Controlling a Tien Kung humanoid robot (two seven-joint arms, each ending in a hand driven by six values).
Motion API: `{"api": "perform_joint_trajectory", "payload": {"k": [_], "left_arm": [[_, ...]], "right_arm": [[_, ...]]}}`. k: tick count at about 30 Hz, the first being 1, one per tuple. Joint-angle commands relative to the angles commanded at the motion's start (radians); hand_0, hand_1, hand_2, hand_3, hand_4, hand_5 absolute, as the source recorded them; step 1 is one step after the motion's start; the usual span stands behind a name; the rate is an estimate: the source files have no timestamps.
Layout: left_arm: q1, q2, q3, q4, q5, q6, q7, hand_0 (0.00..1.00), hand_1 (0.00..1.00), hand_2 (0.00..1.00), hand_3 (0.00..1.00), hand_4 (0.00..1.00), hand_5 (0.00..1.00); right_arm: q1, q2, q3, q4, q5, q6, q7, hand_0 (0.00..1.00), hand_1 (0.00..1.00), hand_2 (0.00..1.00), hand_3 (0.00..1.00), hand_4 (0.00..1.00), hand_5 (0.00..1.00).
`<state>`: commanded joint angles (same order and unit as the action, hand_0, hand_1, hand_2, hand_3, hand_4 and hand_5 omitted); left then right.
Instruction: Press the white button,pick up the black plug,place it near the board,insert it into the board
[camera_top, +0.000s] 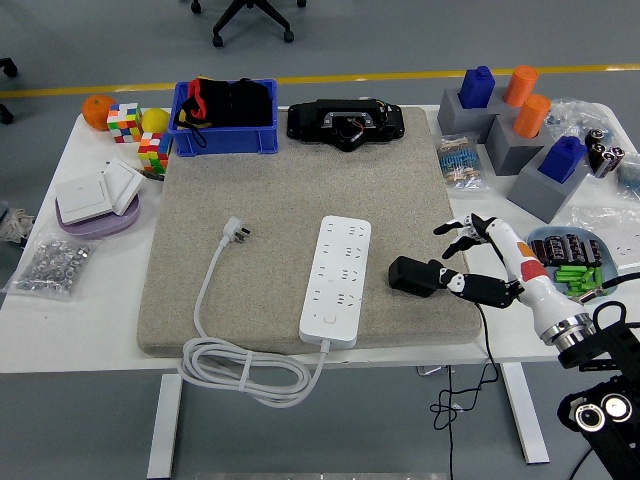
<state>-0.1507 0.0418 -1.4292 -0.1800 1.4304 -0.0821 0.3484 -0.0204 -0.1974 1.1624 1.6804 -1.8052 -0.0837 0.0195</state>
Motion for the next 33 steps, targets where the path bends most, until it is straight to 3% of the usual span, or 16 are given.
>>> {"api": "perform_joint_trajectory", "payload": {"k": [9, 11, 12, 17, 18, 23, 24, 29, 30, 33], "left_arm": [[-0.004, 0.003, 0.008, 0.0, -0.003, -0.001, 0.0, 0.773, 0.71, 0.668, 0.734, 0.651, 0.542], [-0.004, 0.004, 0.012, 0.0, -0.003, -0.001, 0.001, 0.773, 0.71, 0.668, 0.734, 0.651, 0.542], [-0.004, 0.005, 0.012, 0.0, -0.002, -0.001, 0.001, 0.773, 0.71, 0.667, 0.734, 0.651, 0.542], [-0.003, 0.007, 0.011, 0.0, 0.001, -0.001, 0.002, 0.773, 0.71, 0.667, 0.734, 0.651, 0.542], [-0.003, 0.007, 0.011, 0.0, 0.0, -0.001, 0.002, 0.773, 0.71, 0.668, 0.734, 0.65, 0.541], [-0.003, 0.007, 0.014, 0.0, -0.005, -0.001, 0.001, 0.773, 0.71, 0.668, 0.734, 0.65, 0.541], [-0.003, 0.007, 0.014, 0.0, -0.006, -0.001, 0.001, 0.773, 0.709, 0.668, 0.734, 0.65, 0.541], [0.0, 0.005, 0.014, 0.0, -0.009, 0.0, 0.002, 0.773, 0.709, 0.668, 0.734, 0.65, 0.541], [0.0, 0.005, 0.015, 0.0, -0.01, 0.0, 0.002, 0.773, 0.709, 0.668, 0.734, 0.651, 0.542], [0.0, 0.004, 0.015, 0.0, -0.009, 0.0, 0.003, 0.773, 0.709, 0.668, 0.734, 0.651, 0.542]], "right_arm": [[0.068, -0.029, -0.137, 0.0, -0.026, 0.044, -0.065, 0.382, 0.306, 0.293, 0.621, 0.758, 0.196], [0.095, -0.041, -0.172, -0.008, -0.056, 0.066, -0.103, 0.382, 0.306, 0.293, 0.621, 0.758, 0.196], [0.108, -0.046, -0.191, -0.011, -0.066, 0.075, -0.125, 0.31, 0.201, 0.243, 0.645, 0.747, 0.195], [0.174, -0.062, -0.266, -0.027, -0.143, 0.108, -0.218, 0.31, 0.201, 0.243, 0.645, 0.747, 0.195], [0.187, -0.064, -0.281, -0.032, -0.163, 0.107, -0.229, 0.142, 0.073, 0.156, 0.617, 0.499, 0.151], [0.244, -0.076, -0.35, -0.052, -0.215, 0.078, -0.22, 0.142, 0.073, 0.156, 0.617, 0.499, 0.151], [0.251, -0.078, -0.361, -0.054, -0.217, 0.07, -0.211, 0.071, 0.015, 0.105, 0.598, 0.345, 0.017], [0.271, -0.086, -0.406, -0.045, -0.218, 0.043, -0.174, 0.071, 0.015, 0.105, 0.598, 0.345, 0.017], [0.273, -0.087, -0.414, -0.039, -0.218, 0.041, -0.171, 0.002, 0.002, 0.087, 0.569, 0.347, 0.002], [0.288, -0.086, -0.437, -0.043, -0.22, 0.03, -0.162, 0.002, 0.002, 0.087, 0.569, 0.347, 0.002]]}}
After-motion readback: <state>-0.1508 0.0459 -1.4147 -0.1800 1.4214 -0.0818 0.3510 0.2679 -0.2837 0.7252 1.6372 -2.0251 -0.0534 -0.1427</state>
